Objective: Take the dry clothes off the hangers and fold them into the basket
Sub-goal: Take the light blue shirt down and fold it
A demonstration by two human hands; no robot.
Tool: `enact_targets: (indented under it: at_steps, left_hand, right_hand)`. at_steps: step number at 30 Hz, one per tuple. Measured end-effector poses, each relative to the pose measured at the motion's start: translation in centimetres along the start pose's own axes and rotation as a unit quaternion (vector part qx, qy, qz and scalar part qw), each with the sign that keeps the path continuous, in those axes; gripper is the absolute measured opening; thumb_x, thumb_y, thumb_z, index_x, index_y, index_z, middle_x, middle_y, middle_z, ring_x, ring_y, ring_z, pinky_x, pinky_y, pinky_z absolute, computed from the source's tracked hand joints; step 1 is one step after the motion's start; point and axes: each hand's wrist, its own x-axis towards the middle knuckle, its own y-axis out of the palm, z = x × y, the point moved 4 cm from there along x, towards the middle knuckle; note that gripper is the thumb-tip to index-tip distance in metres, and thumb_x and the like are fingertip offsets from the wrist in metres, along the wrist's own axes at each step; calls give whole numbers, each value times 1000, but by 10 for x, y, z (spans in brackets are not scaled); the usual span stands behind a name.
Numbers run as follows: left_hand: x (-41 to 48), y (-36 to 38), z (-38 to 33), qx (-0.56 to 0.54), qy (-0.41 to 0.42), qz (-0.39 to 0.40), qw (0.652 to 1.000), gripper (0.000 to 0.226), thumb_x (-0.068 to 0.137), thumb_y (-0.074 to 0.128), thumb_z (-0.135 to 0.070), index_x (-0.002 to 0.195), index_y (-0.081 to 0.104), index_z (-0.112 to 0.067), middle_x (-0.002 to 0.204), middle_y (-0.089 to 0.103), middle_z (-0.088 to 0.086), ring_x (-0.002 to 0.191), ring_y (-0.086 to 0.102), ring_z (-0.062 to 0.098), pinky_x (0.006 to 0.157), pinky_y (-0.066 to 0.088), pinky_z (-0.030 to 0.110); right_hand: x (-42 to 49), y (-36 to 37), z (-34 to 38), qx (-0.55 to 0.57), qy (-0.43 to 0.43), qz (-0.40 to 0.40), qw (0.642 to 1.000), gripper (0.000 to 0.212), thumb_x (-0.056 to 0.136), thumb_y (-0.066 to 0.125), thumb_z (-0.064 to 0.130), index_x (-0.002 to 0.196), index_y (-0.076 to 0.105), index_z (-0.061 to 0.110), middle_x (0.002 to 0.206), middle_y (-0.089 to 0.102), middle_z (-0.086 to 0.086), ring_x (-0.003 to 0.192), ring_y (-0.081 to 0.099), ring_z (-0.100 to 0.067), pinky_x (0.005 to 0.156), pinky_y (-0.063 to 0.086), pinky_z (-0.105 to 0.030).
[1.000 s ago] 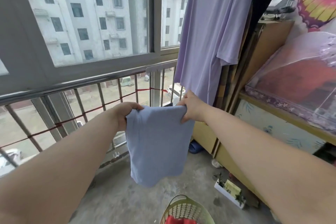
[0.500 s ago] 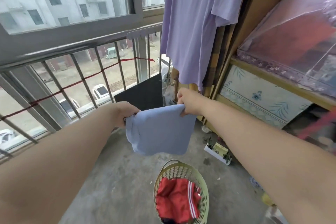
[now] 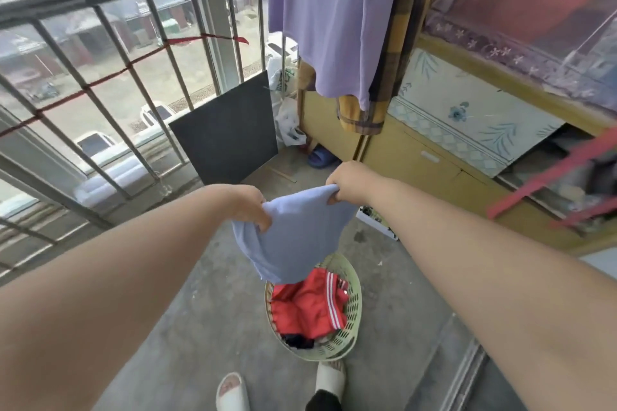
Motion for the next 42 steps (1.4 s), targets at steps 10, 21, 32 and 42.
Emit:
enact_targets:
  at_steps: [10,21,32,42]
  left_hand:
    - [92,85,-30,193,127,-44,972,27,82,53,-27,109,58,-23,102,62,0,94,55,23,72,37,30]
    - [192,176,-24,154,34,-122,980,34,90,43,-14,116,53,-34,112,65,2,105,61,26,81,34,29]
    - [245,282,-11,165,57,-17,985,49,87,44,-10,127,44,-37,123,60,0,111,56,27,86,39,34]
    - [233,337,11,193,70,222,953,56,96,49,-21,148,28,-26,144,44,1,127,48,23,106,37,30]
  right_hand:
    - [20,120,-36,22,17,114,993,21,89,52,17,103,68,20,109,66,-6,103,59,-28,76,46,-33]
    - [68,250,-62,73,119,122,983,33,93,47,13,116,64,29,123,60,-9,119,50,-33,96,38,-31]
    - [79,386,-48,104,99,171,975,38,89,42,15,117,61,31,123,56,-10,116,49,-31,92,34,-31]
    - [65,424,-24,44,66,341,937,47,92,48,12,136,53,31,138,52,-1,130,44,-23,110,31,-38]
